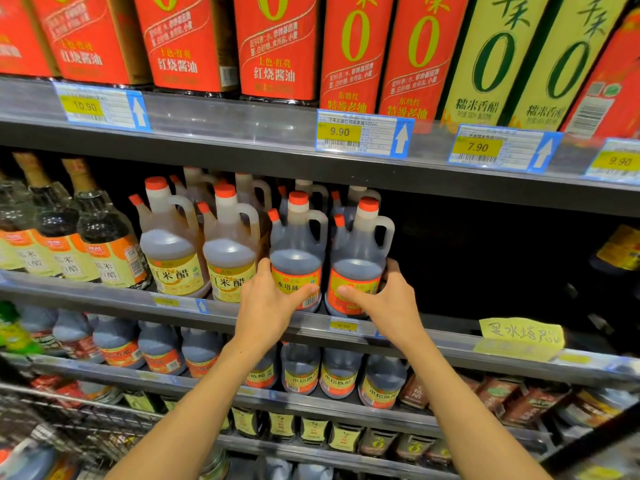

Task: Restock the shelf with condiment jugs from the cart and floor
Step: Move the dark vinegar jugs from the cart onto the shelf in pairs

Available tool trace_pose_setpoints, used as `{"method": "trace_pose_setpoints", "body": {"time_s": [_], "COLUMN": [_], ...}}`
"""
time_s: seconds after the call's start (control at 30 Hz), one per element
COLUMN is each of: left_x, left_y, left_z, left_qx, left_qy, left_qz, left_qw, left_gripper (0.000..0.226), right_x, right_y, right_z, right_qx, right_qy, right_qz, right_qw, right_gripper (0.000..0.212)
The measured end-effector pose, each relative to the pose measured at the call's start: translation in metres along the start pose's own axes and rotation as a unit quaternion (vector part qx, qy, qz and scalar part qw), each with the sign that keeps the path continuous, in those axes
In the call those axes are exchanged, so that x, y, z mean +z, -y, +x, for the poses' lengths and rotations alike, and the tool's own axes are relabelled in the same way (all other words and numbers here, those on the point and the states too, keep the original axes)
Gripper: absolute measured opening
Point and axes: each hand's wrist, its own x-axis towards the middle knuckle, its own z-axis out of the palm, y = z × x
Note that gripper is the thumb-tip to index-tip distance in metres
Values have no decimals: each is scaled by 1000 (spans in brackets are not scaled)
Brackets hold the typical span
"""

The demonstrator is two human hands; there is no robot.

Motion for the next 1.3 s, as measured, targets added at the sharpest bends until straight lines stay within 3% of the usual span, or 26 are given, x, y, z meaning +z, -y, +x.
{"method": "trace_pose_setpoints", "body": {"time_s": [0.4,0.6,0.7,0.77,0.83,0.9,1.0,1.13,1.3], "left_x": [3,-6,-30,-50,-75,-104,-154,-231,-329], "left_y": [4,4,5,15,28,47,77,120,166], "left_z": [0,-14,-28,-34,-44,-57,-82,-132,-212], "left_qx": [-9,-8,7,15,-1,-12,-26,-73,-167], "left_qy": [4,64,73,62,54,41,41,66,64], "left_qz": [4,-24,-22,-11,22,57,132,250,341], "left_qw": [1000,998,997,998,998,997,990,963,923], "left_gripper": [55,71,95,90,86,79,67,69,75], "right_x": [-2,-9,-12,-9,1,22,70,155,254], "right_y": [3,9,14,22,34,50,72,103,133], "right_z": [-1,-10,-28,-47,-66,-80,-97,-125,-169], "right_qx": [11,26,39,27,-3,-29,-88,-185,-281], "right_qy": [10,17,-65,-131,-146,-78,92,259,392], "right_qz": [-29,-101,-117,-101,-95,-102,-151,-259,-332], "right_qw": [999,994,990,986,985,991,980,912,811], "right_gripper": [81,72,74,66,46,30,33,49,72]}}
